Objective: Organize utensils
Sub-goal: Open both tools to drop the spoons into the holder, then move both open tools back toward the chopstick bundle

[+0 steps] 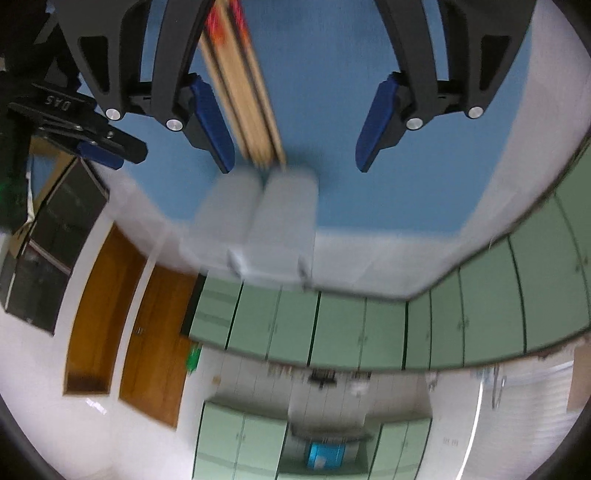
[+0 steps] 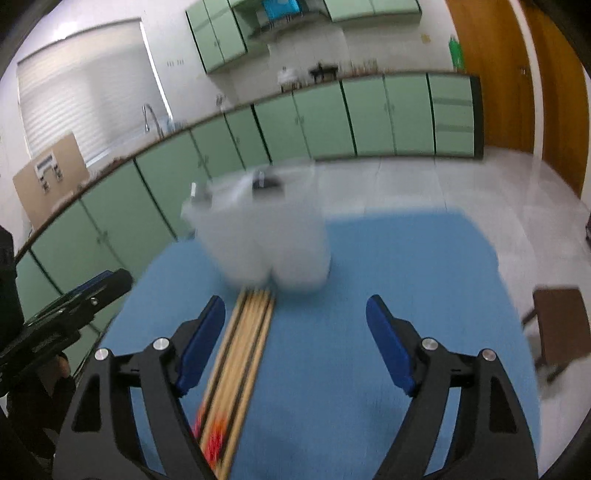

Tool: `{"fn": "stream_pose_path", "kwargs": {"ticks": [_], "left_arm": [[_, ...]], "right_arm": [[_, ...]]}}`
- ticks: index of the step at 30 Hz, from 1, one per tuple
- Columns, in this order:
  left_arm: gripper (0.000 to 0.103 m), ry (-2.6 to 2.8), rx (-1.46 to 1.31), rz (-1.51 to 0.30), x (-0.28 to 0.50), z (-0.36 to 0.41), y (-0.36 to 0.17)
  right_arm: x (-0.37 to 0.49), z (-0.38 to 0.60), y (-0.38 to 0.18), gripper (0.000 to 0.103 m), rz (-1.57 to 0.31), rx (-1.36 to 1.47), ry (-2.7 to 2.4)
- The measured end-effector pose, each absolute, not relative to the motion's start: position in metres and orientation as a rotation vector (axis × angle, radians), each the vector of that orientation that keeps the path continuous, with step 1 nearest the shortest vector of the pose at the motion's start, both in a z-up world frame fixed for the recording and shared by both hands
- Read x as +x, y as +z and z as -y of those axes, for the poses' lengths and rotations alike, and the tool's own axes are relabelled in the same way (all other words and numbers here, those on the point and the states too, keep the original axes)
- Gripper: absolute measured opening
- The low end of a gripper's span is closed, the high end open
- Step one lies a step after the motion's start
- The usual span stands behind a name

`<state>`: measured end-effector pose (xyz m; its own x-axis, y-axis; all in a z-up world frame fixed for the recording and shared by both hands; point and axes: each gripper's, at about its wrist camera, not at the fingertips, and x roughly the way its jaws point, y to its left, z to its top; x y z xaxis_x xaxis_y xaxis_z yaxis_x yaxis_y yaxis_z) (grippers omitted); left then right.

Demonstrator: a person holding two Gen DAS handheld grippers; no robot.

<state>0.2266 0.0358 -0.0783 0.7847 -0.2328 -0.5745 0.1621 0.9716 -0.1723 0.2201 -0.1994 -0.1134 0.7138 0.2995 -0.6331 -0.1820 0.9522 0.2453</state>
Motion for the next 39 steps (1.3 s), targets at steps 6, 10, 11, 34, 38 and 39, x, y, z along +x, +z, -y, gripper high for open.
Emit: {"fn": "stream_pose_path", "kwargs": {"ticks": [6, 10, 11, 34, 38, 39], "left_arm": [[0.067, -0.201, -0.080, -0.783, 0.188, -0.029, -0.124], [0.067, -0.190, -0.065, -0.835, 0.174, -0.025, -0.139], [0.067, -0.186, -0.065, -0.843, 0.171, -0.026, -0.141], [0.068, -0.118, -0.043, -0.879, 0.161, -0.033, -0.153], [0.068, -0.112, -0.047, -0.876, 0.159, -0.034, -0.154], [0.068, -0.110, -0.048, -0.875, 0.158, -0.034, -0.154]], "right_arm": [[0.172, 0.180, -0.142, 0.077, -0.829, 0.124, 0.286], [0.150, 0.174, -0.152, 0.077, -0.872, 0.110, 0.298], [0.146, 0.172, -0.154, 0.077, -0.881, 0.106, 0.304], [0.123, 0.180, -0.169, 0.073, -0.892, -0.020, 0.199], [0.118, 0.173, -0.170, 0.060, -0.888, 0.001, 0.275], [0.117, 0.169, -0.170, 0.057, -0.889, -0.007, 0.289]]}}
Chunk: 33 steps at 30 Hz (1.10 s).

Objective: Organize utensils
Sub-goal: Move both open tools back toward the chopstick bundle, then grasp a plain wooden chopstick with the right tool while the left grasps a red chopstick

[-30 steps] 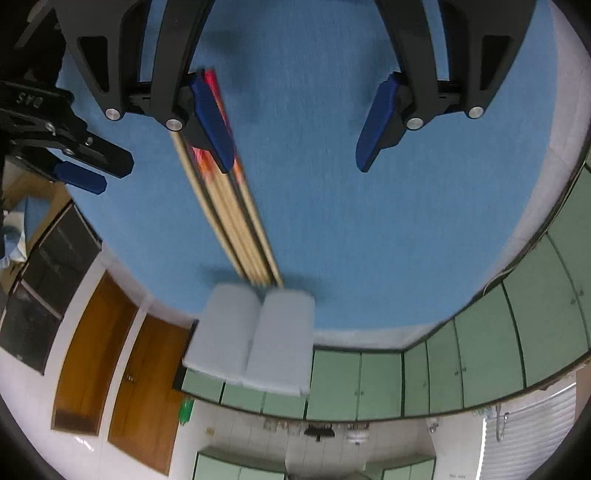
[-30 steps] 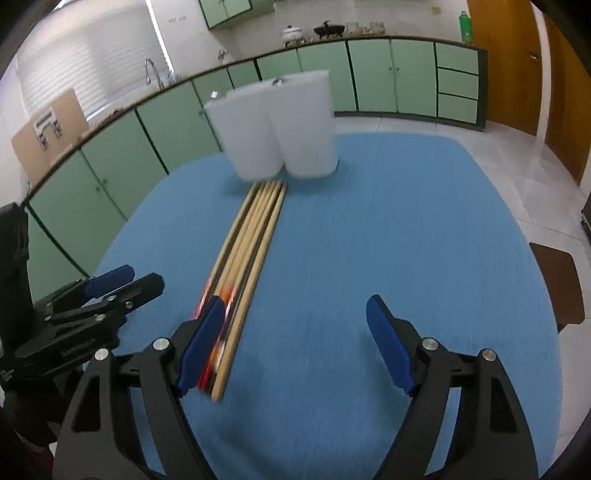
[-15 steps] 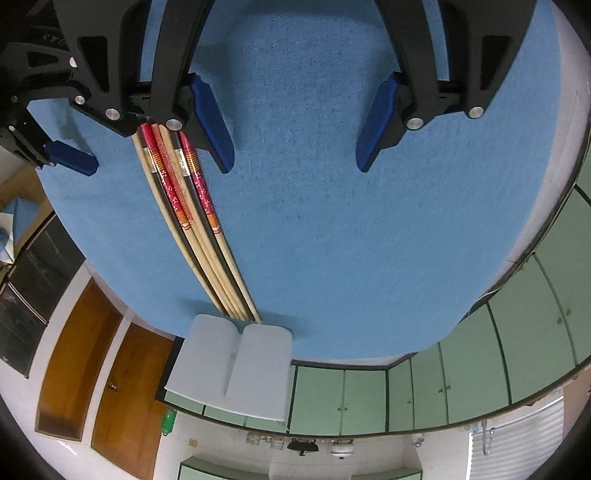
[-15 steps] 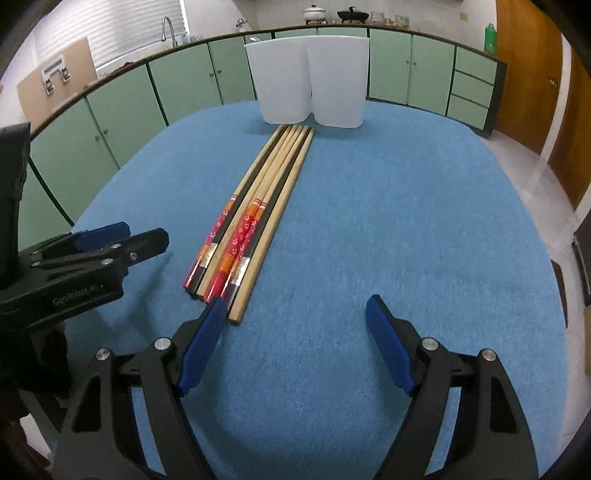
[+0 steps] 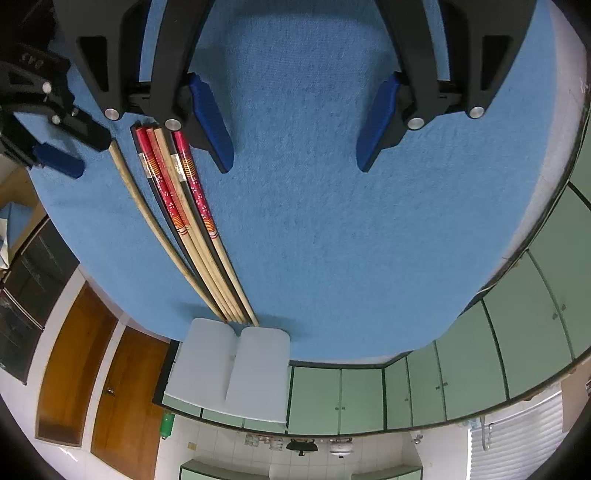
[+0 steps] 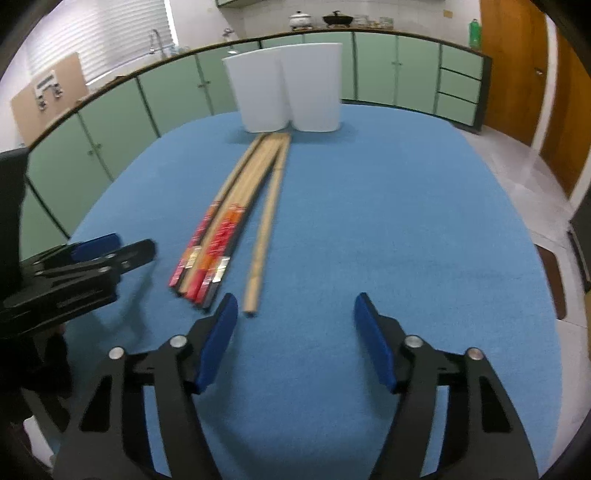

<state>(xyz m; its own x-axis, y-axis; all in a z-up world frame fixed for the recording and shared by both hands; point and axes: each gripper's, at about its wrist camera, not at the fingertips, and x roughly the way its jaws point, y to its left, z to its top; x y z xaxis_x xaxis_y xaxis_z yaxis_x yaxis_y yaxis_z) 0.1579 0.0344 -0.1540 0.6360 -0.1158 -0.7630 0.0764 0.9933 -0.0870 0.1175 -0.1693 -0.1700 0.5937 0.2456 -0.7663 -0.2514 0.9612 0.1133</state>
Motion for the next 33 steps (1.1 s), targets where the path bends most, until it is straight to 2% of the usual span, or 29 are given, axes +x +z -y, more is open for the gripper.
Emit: {"fn": "stream_pose_path", "kwargs": {"ticks": [2, 6, 8, 9, 11, 33], "left_arm": [[0.068, -0.104, -0.050, -0.873, 0.157, -0.035, -0.154], [0.069, -0.102, -0.046, -0.871, 0.156, -0.034, -0.155], [0.069, -0.103, -0.039, -0.872, 0.156, -0.032, -0.155], [0.069, -0.105, -0.034, -0.871, 0.156, -0.031, -0.155], [0.069, -0.107, -0.027, -0.868, 0.155, -0.030, -0.154], [0.071, -0.185, 0.025, -0.890, 0.142, -0.002, -0.156]], "right_arm": [[0.117, 0.162, -0.170, 0.047, -0.889, -0.036, 0.301], [0.118, 0.157, -0.170, 0.038, -0.889, -0.045, 0.301], [0.117, 0.155, -0.169, 0.024, -0.891, -0.045, 0.296], [0.118, 0.154, -0.169, 0.021, -0.891, -0.048, 0.292], [0.119, 0.155, -0.169, 0.006, -0.893, -0.044, 0.302], [0.119, 0.188, -0.170, 0.006, -0.893, 0.000, 0.215]]}}
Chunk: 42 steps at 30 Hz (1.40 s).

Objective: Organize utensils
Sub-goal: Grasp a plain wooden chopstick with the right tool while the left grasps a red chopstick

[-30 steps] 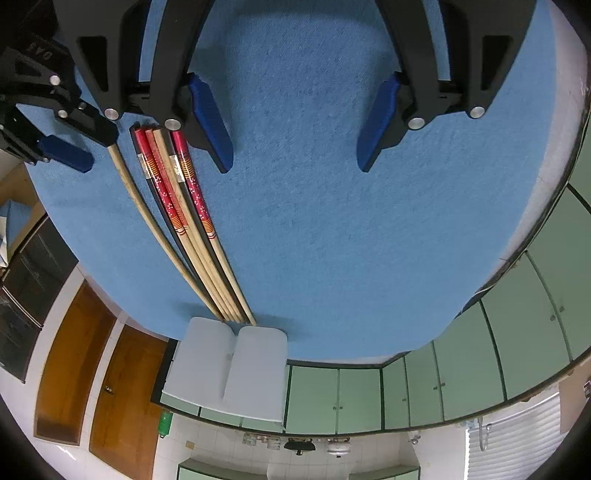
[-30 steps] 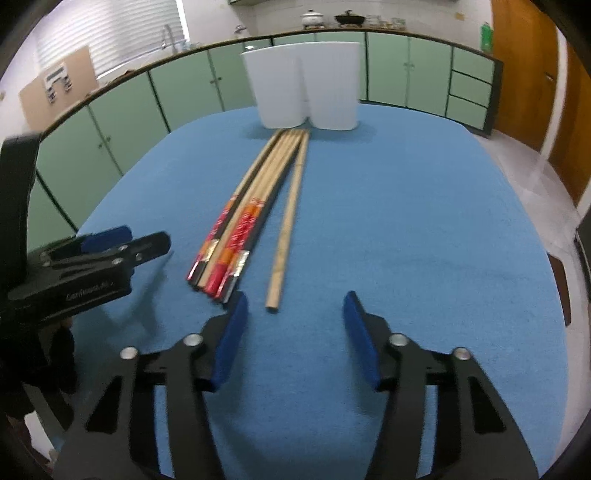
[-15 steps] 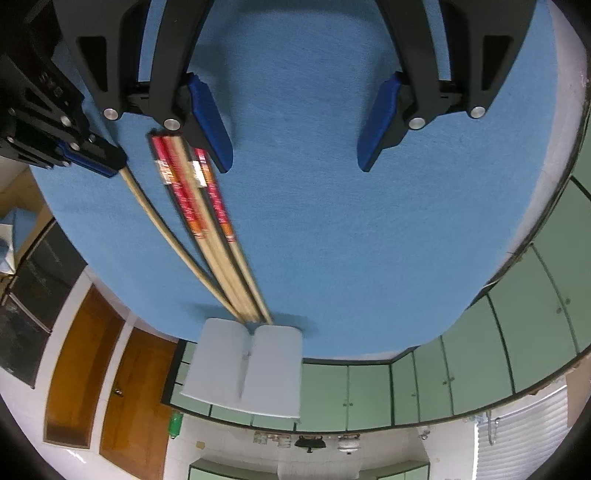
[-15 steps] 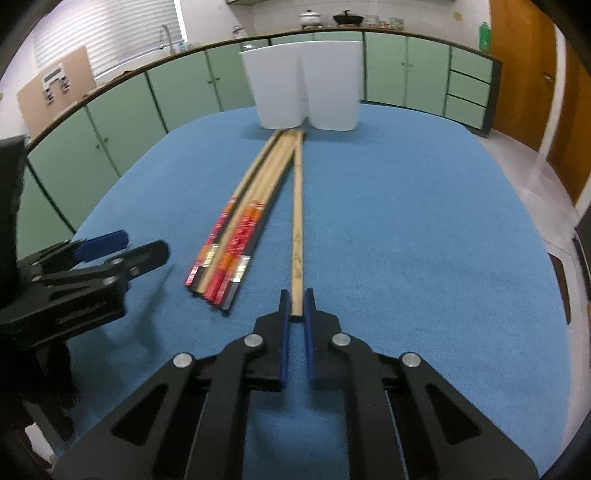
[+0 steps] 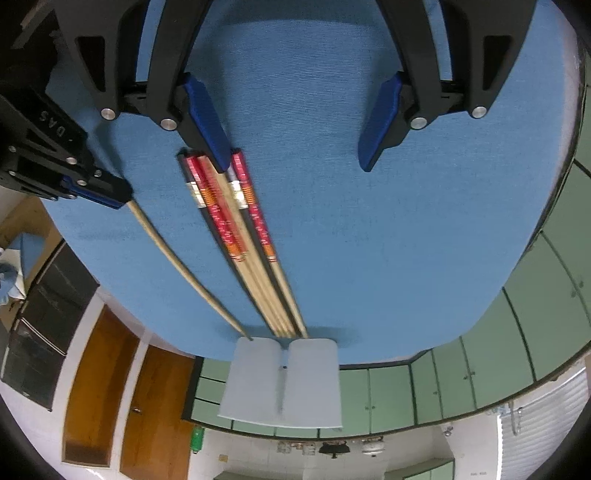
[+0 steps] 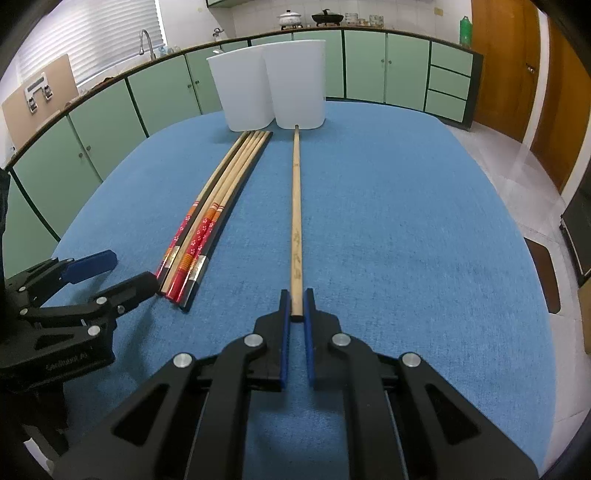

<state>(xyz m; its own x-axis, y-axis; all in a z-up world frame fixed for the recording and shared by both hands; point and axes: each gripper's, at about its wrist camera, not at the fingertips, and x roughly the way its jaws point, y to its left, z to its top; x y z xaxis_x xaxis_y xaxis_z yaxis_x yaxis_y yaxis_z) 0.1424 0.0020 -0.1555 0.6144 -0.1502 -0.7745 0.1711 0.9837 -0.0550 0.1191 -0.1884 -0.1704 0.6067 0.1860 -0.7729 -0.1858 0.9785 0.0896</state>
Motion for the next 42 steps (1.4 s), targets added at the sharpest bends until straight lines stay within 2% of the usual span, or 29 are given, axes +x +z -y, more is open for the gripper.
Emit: {"fn": "stream_pose_path", "kwargs": {"ticks": [11, 33, 36, 38, 39, 41, 42], "left_arm": [[0.070, -0.182, -0.033, -0.874, 0.140, -0.014, -0.152], [0.074, -0.125, 0.057, -0.908, 0.151, 0.002, -0.158], [0.055, -0.135, 0.047, -0.899, 0.151, 0.002, -0.157], [0.035, -0.151, 0.043, -0.891, 0.149, 0.003, -0.156], [0.030, -0.159, 0.045, -0.889, 0.149, 0.004, -0.156], [0.011, -0.174, 0.048, -0.886, 0.148, 0.006, -0.155], [0.007, -0.183, 0.048, -0.885, 0.147, 0.007, -0.156]], "right_arm": [[0.120, 0.191, -0.171, 0.007, -0.897, 0.016, 0.222], [0.121, 0.194, -0.171, 0.008, -0.900, 0.009, 0.225], [0.121, 0.197, -0.171, 0.008, -0.901, 0.027, 0.235], [0.121, 0.198, -0.171, 0.008, -0.901, 0.033, 0.237], [0.121, 0.198, -0.171, 0.008, -0.900, 0.029, 0.236], [0.120, 0.196, -0.171, 0.007, -0.897, 0.017, 0.231], [0.120, 0.195, -0.171, 0.007, -0.897, 0.013, 0.230]]}}
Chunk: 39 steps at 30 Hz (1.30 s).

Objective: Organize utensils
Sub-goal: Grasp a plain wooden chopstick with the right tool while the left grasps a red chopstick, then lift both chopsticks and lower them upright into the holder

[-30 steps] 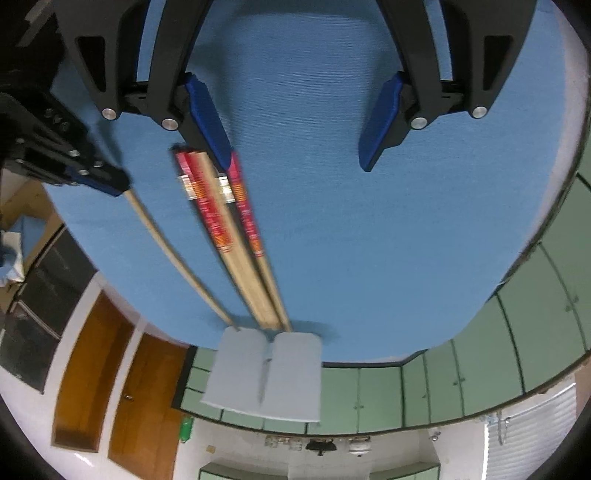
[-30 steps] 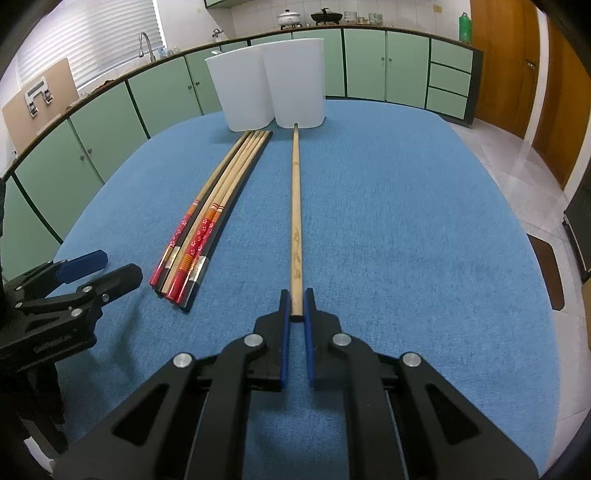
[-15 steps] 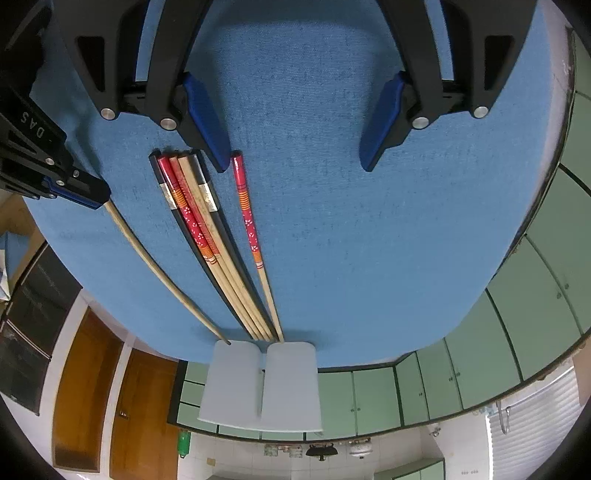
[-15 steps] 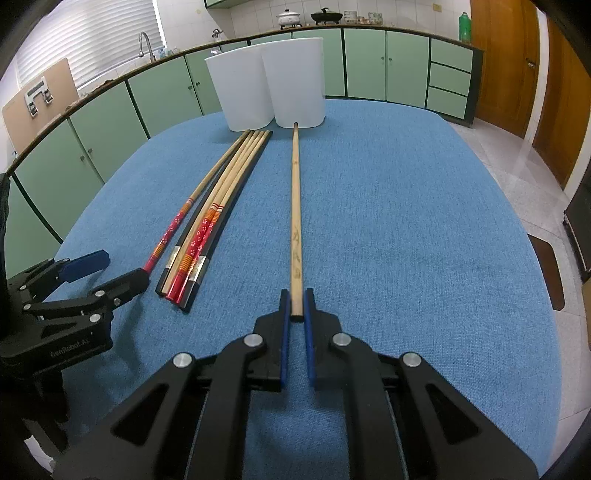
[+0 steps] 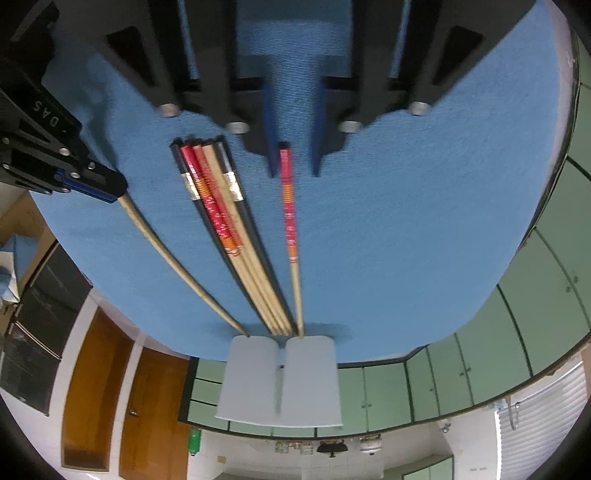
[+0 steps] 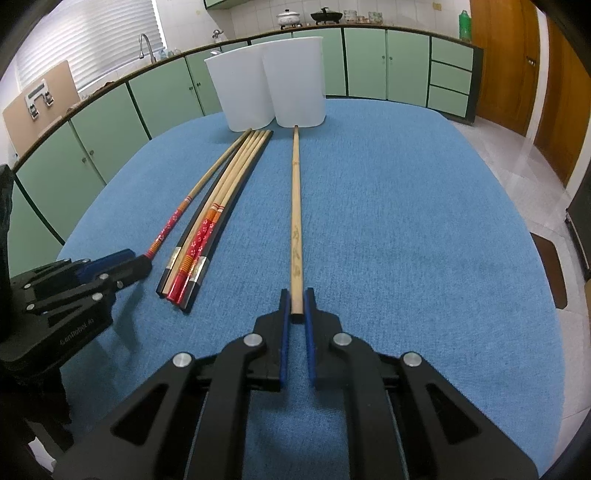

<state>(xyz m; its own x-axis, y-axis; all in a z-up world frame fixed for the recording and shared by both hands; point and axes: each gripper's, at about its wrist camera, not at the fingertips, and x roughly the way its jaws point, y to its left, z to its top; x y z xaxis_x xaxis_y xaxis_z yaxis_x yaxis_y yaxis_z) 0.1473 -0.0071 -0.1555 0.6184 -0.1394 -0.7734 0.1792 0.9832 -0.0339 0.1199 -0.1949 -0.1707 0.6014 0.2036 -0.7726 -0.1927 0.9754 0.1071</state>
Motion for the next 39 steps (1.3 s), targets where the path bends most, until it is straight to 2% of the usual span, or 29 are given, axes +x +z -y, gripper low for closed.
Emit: {"fn": "stream_pose_path", "kwargs": {"ticks": [9, 16, 30, 39], "left_arm": [[0.005, -0.185, 0.029, -0.841, 0.139, 0.001, -0.146], [0.005, -0.175, 0.043, -0.740, 0.122, -0.006, -0.109], [0.005, -0.206, 0.013, -0.520, 0.129, -0.014, -0.019], [0.005, -0.265, -0.034, -0.480, 0.173, -0.023, 0.020]], "right_arm": [[0.115, 0.197, -0.165, 0.006, -0.873, 0.032, 0.235], [0.106, 0.195, -0.141, 0.006, -0.802, 0.012, 0.248], [0.121, 0.210, -0.041, 0.006, -0.602, 0.049, 0.307], [0.167, 0.211, 0.026, 0.006, -0.549, 0.046, 0.378]]}}
